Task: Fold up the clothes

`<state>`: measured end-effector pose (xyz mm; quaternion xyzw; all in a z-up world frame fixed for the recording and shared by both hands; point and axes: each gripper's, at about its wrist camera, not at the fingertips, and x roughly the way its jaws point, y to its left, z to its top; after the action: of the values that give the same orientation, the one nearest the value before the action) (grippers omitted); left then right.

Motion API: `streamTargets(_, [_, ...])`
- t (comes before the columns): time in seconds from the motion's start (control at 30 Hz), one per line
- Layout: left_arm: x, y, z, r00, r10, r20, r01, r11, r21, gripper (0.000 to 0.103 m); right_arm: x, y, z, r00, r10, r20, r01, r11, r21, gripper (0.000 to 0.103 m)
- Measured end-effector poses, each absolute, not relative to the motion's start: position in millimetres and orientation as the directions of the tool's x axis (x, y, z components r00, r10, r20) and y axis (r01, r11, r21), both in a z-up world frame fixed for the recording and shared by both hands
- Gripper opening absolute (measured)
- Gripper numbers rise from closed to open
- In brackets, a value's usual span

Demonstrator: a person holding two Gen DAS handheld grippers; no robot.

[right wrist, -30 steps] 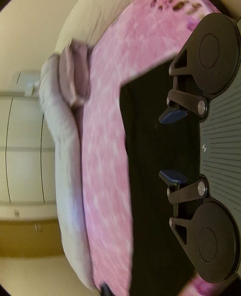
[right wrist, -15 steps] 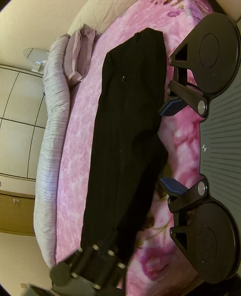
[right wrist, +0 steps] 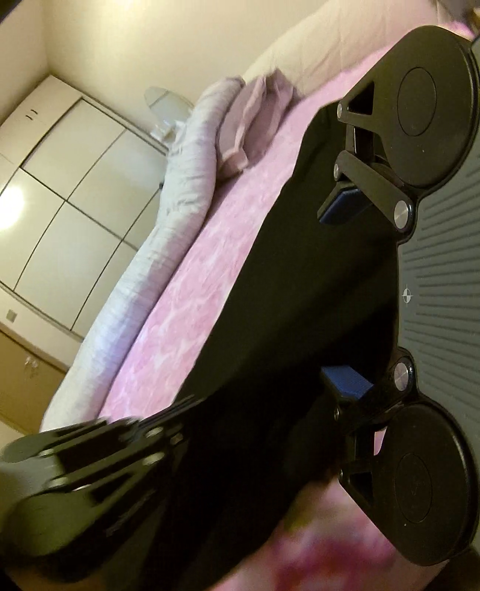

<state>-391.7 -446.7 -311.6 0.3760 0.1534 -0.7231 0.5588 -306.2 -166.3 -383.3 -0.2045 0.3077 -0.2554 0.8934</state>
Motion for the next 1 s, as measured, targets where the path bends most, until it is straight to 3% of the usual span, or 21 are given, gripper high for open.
streamTargets(0.13, [-385, -447, -315, -0.092, -0.694, -0.714, 0.931, -0.315, 0.186, 0.002, -307, -177, -401, 0.614, -0.702, -0.361, 0.331, 0.644, -0.69, 0.085])
streamTargets(0.23, [-396, -436, -322, -0.084, -0.696, -0.713, 0.905, -0.353, 0.238, 0.013, -332, -192, -396, 0.559, -0.759, -0.335, 0.353, 0.583, -0.732, 0.085])
streamTargets(0.3, [-405, -427, -328, -0.076, -0.697, -0.713, 0.88, -0.383, 0.282, 0.024, -342, -194, -391, 0.558, -0.741, -0.374, 0.328, 0.611, -0.721, 0.085])
streamTargets(0.43, [-423, -409, -340, -0.06, -0.701, -0.711, 0.82, -0.441, 0.365, 0.025, -346, -186, -383, 0.51, -0.726, -0.462, 0.208, 0.625, -0.753, 0.085])
streamTargets(0.53, [-431, -397, -349, -0.042, -0.706, -0.707, 0.791, -0.456, 0.409, 0.025, -343, -193, -370, 0.486, -0.707, -0.514, 0.22, 0.668, -0.711, 0.085])
streamTargets(0.8, [-429, -370, -337, -0.073, -0.714, -0.696, 0.818, -0.442, 0.367, 0.026, -365, -187, -369, 0.457, -0.622, -0.636, 0.235, 0.774, -0.589, 0.085])
streamTargets(1.0, [-440, -370, -322, -0.112, -0.75, -0.652, 0.835, -0.427, 0.347, 0.033, -394, -204, -323, 0.627, -0.454, -0.633, 0.404, 0.884, -0.235, 0.085])
